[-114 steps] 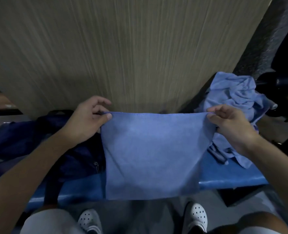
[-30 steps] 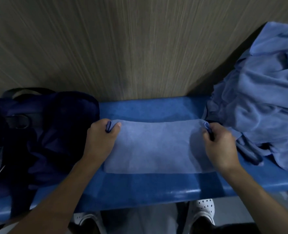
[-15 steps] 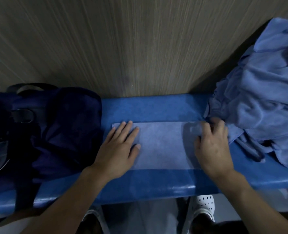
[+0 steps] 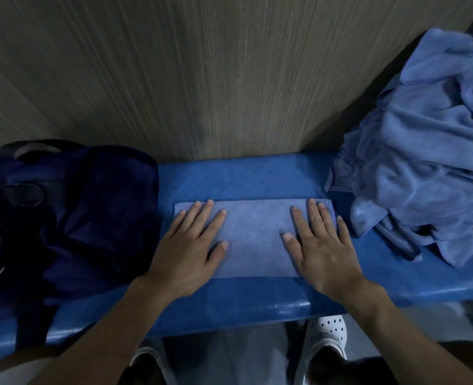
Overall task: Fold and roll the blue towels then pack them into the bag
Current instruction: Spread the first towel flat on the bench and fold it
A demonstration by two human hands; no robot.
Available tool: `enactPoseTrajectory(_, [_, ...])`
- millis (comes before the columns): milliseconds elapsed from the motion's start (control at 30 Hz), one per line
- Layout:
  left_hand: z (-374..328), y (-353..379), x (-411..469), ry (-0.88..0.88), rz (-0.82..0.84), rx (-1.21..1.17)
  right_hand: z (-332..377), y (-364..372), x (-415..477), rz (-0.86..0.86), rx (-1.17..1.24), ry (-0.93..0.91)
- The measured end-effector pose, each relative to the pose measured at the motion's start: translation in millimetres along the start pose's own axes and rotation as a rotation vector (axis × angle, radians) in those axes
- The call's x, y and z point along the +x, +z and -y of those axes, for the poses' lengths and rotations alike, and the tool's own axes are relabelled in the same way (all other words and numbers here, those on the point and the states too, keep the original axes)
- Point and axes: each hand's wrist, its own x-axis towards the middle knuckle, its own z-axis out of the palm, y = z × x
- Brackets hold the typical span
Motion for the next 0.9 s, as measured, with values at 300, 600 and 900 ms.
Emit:
enactPoseTrajectory(300, [-66.5, -12.7, 23.7, 0.104, -0.09, -0.038, 0.6, -10.6, -20.0, -0.051, 0.088, 0.079])
enactPoseTrajectory(600, [-91.2, 9.7, 43.1, 0.126, -0.018, 0.045, -3.6, -10.1, -37.1, -0.067, 0.081, 0.203])
enactPoseTrajectory(900, [-133.0, 11.8, 51.5, 0.215, -0.001, 0.017, -19.6, -23.6, -38.8, -0.082, 0.345, 0.37])
